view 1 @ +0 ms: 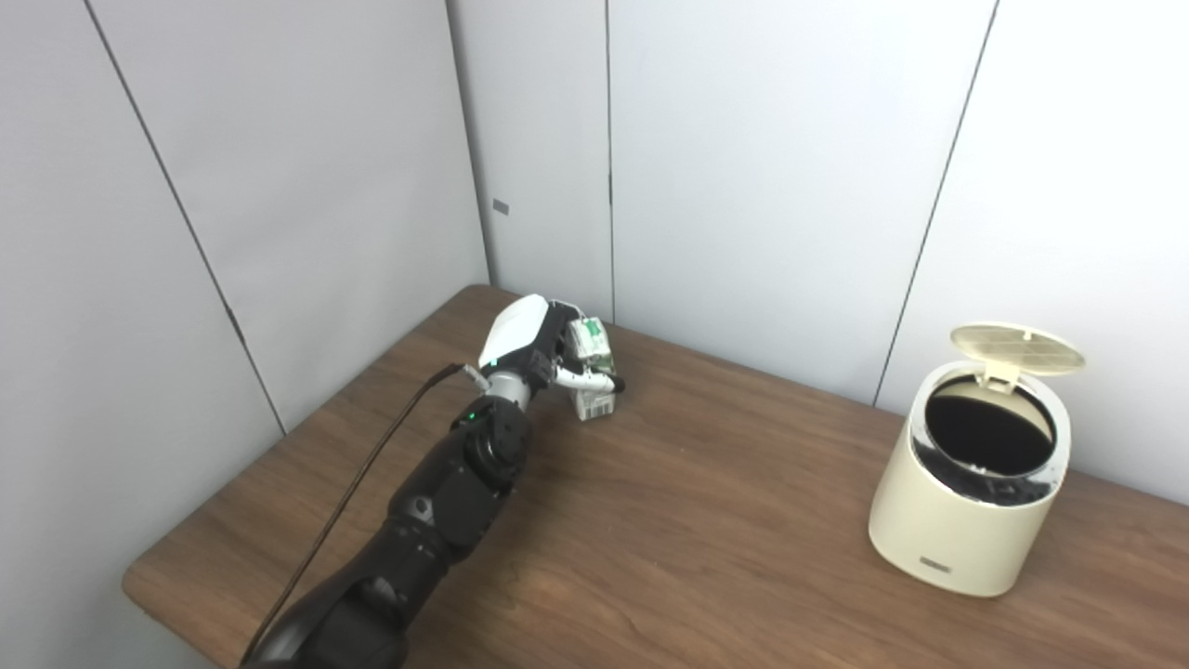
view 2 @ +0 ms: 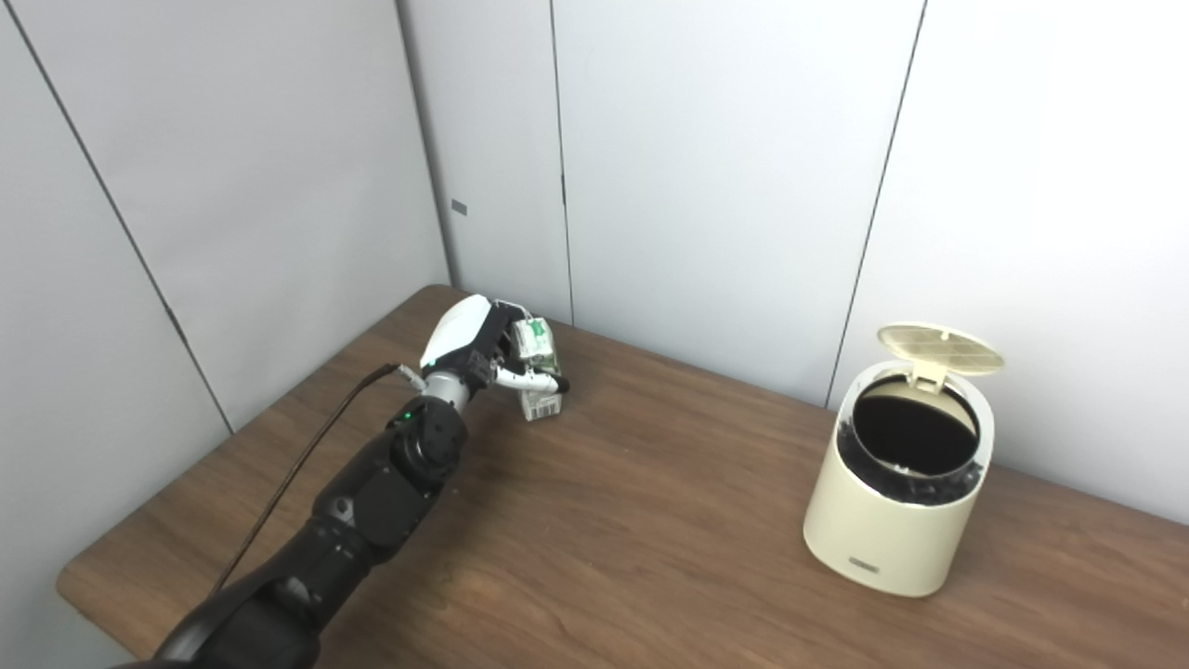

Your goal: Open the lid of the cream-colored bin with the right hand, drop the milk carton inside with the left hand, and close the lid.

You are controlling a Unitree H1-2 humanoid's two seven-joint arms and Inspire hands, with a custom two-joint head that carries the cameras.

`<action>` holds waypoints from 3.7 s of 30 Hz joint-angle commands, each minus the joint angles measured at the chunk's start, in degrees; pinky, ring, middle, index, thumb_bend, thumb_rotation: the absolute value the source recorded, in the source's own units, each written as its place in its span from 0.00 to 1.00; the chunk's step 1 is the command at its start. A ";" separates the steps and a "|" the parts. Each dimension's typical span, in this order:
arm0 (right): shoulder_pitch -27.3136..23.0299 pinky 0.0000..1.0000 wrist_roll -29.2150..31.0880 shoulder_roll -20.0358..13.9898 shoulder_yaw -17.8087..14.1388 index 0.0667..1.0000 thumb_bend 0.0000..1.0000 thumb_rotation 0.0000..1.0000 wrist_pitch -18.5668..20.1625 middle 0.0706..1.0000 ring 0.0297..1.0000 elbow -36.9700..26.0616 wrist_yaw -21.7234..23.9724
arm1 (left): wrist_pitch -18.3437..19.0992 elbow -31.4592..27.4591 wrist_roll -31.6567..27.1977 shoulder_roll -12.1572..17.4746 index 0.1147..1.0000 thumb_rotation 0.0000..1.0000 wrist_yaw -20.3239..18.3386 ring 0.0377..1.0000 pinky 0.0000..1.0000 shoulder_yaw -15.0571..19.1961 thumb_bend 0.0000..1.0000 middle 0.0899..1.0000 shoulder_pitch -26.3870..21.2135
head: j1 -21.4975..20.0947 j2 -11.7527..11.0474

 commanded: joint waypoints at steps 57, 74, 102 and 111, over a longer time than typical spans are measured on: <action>-1.91 0.58 -17.60 7.77 9.37 0.74 0.21 0.00 9.49 0.72 0.70 -4.05 -5.51 | -32.45 -31.03 12.02 -5.22 0.39 0.00 8.14 0.47 0.42 -4.03 0.50 0.43 0.93 | -24.59 1.42; -2.40 0.63 -18.13 9.46 11.25 0.74 0.22 0.00 6.81 0.74 0.73 -0.59 -8.42 | -32.49 -30.59 8.35 -6.31 0.38 0.00 14.79 0.46 0.44 -10.43 0.50 0.44 1.22 | -31.19 1.95; -2.10 0.65 -20.36 11.09 13.98 0.75 0.24 0.19 6.60 0.76 0.74 2.27 -10.25 | -32.49 -16.85 15.00 -7.16 0.39 0.00 33.55 0.46 0.39 -28.70 0.50 0.43 -8.06 | -36.06 1.96; -2.51 0.65 -19.83 11.38 14.25 0.75 0.24 0.15 5.15 0.76 0.75 3.93 -10.88 | -32.48 -10.91 20.98 -5.84 0.39 0.00 41.19 0.46 0.41 -34.22 0.50 0.42 -12.00 | -36.95 1.77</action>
